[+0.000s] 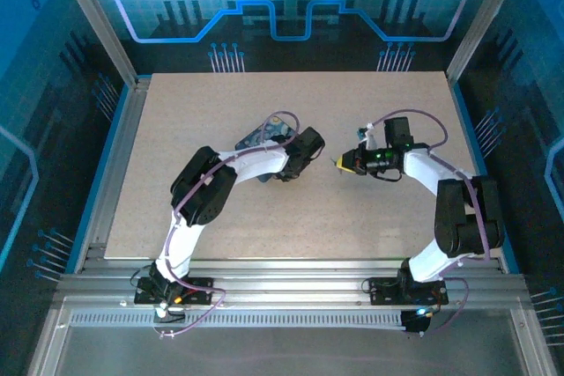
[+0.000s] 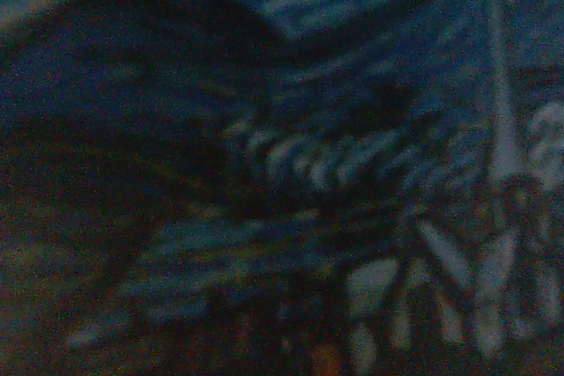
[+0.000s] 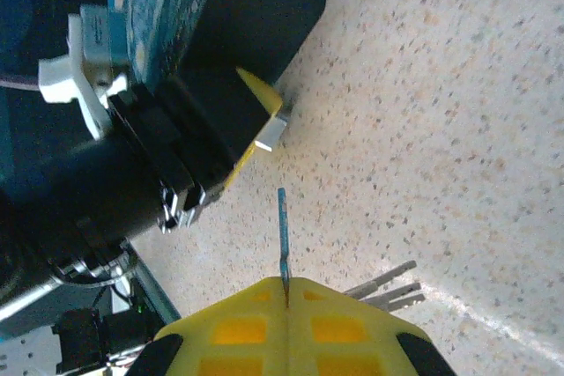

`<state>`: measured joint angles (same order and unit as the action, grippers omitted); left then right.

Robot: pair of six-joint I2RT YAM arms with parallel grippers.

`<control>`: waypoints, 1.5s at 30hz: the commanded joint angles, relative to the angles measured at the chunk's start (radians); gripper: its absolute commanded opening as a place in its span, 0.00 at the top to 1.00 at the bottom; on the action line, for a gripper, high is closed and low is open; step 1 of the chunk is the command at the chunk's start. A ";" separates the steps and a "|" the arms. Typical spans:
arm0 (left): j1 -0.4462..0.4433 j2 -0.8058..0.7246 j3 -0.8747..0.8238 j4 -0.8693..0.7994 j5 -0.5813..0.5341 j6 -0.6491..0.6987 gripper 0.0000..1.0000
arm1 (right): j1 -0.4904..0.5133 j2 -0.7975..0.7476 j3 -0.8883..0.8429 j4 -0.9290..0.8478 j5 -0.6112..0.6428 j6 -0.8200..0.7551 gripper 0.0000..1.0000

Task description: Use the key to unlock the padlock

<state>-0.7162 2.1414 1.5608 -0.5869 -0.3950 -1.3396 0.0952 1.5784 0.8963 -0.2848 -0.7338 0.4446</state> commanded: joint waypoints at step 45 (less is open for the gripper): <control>0.254 -0.389 -0.270 0.365 0.708 -0.091 0.90 | 0.147 0.096 -0.022 0.500 -0.314 0.218 1.00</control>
<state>-0.4793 1.8118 1.3045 -0.2947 0.2543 -1.4109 0.2295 1.6497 0.8474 0.2028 -1.0061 0.6827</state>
